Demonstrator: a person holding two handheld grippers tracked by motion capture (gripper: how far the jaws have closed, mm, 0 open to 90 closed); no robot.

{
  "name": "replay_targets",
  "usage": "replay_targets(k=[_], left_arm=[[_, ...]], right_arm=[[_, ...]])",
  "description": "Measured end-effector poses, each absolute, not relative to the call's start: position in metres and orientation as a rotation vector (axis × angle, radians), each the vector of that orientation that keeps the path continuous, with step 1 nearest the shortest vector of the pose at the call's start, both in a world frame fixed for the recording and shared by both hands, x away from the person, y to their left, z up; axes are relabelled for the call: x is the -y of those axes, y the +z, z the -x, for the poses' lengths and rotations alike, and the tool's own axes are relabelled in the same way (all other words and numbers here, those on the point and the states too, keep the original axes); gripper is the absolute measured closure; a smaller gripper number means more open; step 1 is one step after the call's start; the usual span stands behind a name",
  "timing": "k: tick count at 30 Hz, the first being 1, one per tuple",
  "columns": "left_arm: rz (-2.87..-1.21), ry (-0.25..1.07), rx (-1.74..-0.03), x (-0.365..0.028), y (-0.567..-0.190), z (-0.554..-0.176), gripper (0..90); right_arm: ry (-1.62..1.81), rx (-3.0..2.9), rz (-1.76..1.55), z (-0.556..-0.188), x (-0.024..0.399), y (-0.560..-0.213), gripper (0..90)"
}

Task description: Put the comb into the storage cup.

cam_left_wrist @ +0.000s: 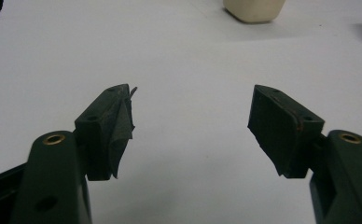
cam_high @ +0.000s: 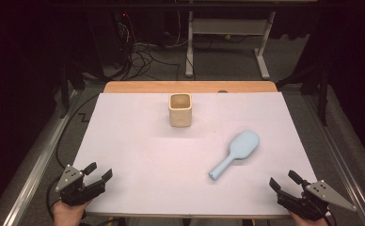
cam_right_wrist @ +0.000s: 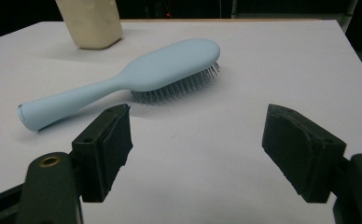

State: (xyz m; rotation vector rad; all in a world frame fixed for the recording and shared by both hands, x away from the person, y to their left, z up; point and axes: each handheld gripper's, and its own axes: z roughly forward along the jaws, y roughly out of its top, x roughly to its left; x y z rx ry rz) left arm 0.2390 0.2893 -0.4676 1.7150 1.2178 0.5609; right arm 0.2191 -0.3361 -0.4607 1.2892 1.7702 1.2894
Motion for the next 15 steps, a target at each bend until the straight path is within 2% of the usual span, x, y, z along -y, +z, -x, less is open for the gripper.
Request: replay_targets(k=[15], left_arm=[[-1.721,0.562,-1.22,-0.2882,-0.4679,-0.2393,32.2]], right_arm=[[1.286,-1.754,-1.303,-0.2184,0.3349,-0.46,22.9]])
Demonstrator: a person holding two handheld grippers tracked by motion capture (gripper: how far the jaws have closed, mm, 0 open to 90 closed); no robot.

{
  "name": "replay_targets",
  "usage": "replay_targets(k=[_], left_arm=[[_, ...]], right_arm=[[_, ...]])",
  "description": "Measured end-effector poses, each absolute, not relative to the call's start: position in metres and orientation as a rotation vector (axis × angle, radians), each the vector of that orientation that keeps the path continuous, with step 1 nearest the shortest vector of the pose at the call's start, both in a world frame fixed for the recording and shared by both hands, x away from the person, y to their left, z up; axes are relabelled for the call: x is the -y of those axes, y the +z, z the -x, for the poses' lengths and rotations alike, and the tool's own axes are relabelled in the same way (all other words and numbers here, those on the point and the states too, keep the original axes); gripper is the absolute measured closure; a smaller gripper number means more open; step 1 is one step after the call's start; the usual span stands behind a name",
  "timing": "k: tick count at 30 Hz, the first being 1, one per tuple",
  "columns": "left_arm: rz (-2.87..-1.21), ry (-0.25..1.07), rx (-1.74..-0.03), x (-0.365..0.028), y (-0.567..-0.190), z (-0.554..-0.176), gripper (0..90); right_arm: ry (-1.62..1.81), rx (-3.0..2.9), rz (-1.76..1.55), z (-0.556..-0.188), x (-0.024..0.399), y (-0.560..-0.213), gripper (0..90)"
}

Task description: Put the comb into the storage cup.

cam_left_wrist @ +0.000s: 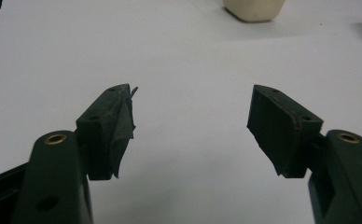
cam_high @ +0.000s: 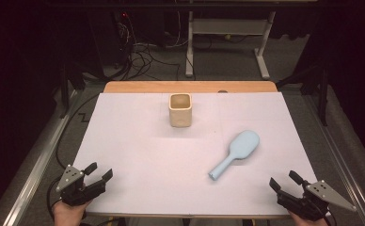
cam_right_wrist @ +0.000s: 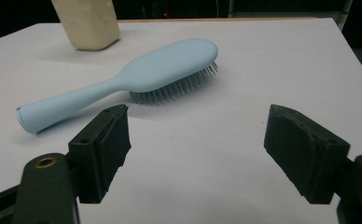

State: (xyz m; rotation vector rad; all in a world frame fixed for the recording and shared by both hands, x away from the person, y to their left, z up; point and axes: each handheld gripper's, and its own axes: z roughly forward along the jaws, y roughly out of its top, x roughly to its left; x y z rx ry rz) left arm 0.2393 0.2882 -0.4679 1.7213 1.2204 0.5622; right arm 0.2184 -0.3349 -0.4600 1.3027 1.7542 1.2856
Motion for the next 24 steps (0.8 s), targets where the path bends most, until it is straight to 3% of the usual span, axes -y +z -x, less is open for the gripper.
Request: replay_targets(k=[24], left_arm=[[-1.723,0.56,-1.208,-0.287,-0.467,-0.24,32.3]], right_arm=[[1.319,-1.74,-1.242,-0.221,0.323,-0.453,25.4]])
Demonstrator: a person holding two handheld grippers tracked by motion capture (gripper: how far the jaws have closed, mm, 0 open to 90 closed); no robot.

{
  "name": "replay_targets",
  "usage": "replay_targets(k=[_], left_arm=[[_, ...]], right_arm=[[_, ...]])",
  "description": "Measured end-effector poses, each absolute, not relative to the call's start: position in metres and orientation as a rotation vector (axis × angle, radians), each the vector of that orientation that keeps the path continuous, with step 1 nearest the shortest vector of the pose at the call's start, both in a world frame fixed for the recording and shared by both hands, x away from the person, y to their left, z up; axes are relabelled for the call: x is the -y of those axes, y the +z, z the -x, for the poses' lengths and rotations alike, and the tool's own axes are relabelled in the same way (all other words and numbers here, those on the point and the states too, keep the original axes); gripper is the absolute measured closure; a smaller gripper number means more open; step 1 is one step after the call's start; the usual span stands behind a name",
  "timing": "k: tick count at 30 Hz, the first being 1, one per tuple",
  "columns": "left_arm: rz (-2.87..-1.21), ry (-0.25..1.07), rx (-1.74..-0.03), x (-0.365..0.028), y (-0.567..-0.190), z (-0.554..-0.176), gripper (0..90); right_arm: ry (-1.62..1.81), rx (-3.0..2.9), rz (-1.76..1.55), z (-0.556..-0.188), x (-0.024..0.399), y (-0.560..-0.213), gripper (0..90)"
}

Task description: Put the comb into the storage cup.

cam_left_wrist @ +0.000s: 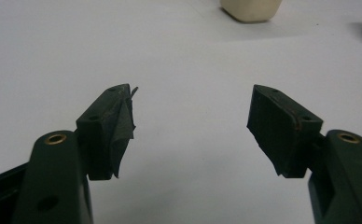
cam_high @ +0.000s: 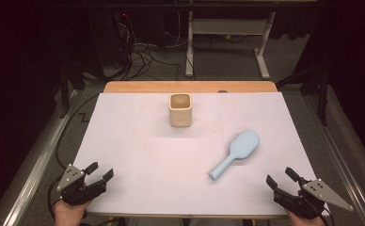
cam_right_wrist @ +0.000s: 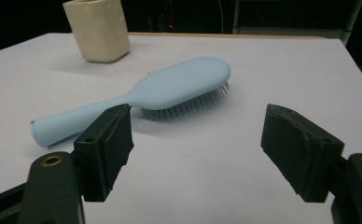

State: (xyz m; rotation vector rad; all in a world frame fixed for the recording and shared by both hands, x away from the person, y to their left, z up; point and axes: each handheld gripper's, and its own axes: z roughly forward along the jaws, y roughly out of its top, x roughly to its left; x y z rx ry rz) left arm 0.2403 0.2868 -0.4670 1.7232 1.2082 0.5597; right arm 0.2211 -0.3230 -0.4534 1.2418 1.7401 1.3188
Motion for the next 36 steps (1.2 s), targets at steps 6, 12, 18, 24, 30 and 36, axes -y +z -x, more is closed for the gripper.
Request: replay_targets(k=[6,12,18,24,30,36], left_arm=[[-1.722,0.56,-1.207,-0.287,-0.467,-0.24,32.5],[-1.722,0.562,-1.206,-0.286,-0.467,-0.24,32.5],[-1.727,0.562,-1.204,-0.286,-0.467,-0.24,32.5],[-1.73,0.564,-1.206,-0.286,-0.467,-0.24,32.5],[-1.731,0.571,-1.201,-0.285,-0.467,-0.239,32.5],[-1.728,0.571,-1.204,-0.286,-0.467,-0.238,32.2]], right_arm=[[1.346,-1.754,-1.233,-0.226,0.316,-0.452,25.7],[1.373,-1.767,-1.22,-0.23,0.311,-0.451,26.4],[1.403,-1.782,-1.201,-0.235,0.305,-0.449,28.8],[1.424,-1.813,-1.148,-0.239,0.297,-0.446,31.1],[1.431,-1.849,-1.121,-0.251,0.281,-0.445,29.9],[1.45,-1.892,-1.096,-0.261,0.266,-0.443,30.4]])
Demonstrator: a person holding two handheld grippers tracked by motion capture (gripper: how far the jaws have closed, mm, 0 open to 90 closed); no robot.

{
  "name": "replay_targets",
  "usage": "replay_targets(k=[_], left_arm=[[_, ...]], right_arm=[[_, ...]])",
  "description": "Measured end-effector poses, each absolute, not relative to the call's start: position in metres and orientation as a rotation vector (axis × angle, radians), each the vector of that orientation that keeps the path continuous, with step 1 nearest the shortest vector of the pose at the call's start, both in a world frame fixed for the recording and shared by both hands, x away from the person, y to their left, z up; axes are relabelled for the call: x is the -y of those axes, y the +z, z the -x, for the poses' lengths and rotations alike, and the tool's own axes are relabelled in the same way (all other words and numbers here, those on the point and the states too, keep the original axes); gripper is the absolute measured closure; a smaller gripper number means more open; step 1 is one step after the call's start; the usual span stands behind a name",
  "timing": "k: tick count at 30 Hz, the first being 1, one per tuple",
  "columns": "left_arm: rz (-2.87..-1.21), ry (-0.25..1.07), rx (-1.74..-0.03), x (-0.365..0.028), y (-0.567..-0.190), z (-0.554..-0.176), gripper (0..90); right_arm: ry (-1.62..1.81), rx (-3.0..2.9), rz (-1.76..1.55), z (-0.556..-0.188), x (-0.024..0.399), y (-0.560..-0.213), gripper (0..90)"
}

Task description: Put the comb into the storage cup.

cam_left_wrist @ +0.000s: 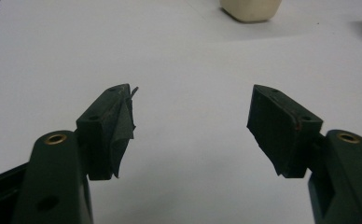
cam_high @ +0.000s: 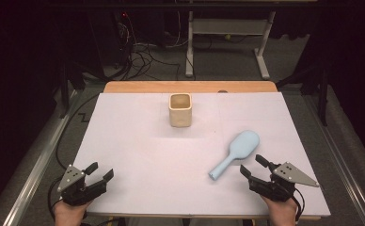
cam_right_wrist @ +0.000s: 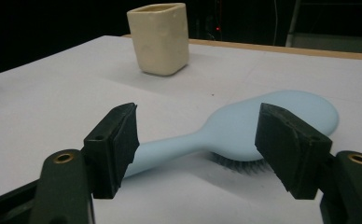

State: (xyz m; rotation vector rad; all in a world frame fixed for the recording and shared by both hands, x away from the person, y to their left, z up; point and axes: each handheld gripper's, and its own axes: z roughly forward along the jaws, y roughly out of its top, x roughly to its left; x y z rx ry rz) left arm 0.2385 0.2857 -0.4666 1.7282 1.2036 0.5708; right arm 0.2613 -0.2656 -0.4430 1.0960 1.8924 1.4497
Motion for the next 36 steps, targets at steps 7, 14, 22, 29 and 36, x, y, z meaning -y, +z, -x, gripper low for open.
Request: replay_targets(k=[7,14,22,29,36], left_arm=[[-1.73,0.572,-1.203,-0.286,-0.467,-0.238,32.2],[-1.727,0.574,-1.205,-0.286,-0.467,-0.238,32.2],[-1.725,0.573,-1.203,-0.286,-0.467,-0.238,31.9],[-1.726,0.574,-1.202,-0.285,-0.466,-0.238,31.9],[-1.725,0.572,-1.202,-0.285,-0.466,-0.237,31.7]], right_arm=[[1.463,-1.924,-1.09,-0.273,0.255,-0.441,30.5],[1.474,-1.957,-1.056,-0.285,0.237,-0.438,30.7],[1.477,-1.984,-1.051,-0.298,0.221,-0.437,30.9],[1.462,-2.02,-1.059,-0.306,0.211,-0.437,31.9],[1.428,-2.08,-1.089,-0.314,0.2,-0.434,37.3]])
